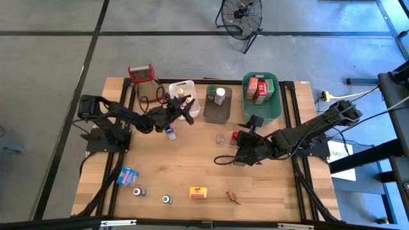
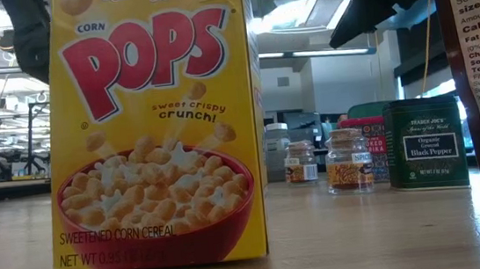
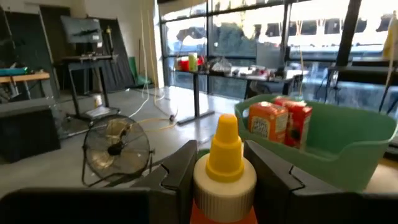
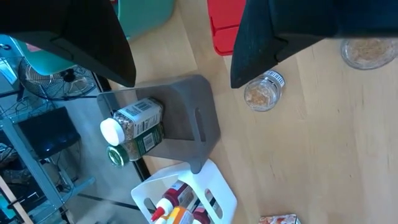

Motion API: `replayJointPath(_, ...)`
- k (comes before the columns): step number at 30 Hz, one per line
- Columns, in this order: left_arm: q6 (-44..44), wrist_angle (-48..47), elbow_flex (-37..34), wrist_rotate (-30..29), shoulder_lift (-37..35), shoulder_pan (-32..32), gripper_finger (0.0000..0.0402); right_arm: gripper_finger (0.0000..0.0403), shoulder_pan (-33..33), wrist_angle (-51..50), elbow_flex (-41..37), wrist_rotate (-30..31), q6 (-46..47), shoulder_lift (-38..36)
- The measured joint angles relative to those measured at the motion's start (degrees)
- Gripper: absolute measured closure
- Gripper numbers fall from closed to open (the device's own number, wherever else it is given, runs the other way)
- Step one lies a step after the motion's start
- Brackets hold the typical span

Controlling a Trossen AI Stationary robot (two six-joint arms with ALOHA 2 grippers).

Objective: Pick & Place Kitchen Items
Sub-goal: Put the yellow food coloring into the white bin

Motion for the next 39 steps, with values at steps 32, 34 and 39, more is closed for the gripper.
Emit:
replayJointPath(32, 6.34, 6.25, 1.39, -11.19, 6.67, -4.62, 0.0290, 0.0137, 0.06, 0.21, 0.00, -1.68, -0.02, 0.00)
replayJointPath(34, 8.85, 6.13, 2.37, -13.19, 6.67, -6.20, 0.0290, 0.0137, 0.04, 0.18, 0.00, -1.67, -0.05, 0.00)
replayJointPath(39, 9.42, 5.97, 4.94, -13.77, 6.67, -8.16, 0.0290, 0.0137, 0.06, 0.16, 0.00, -1.66, -0.22, 0.00)
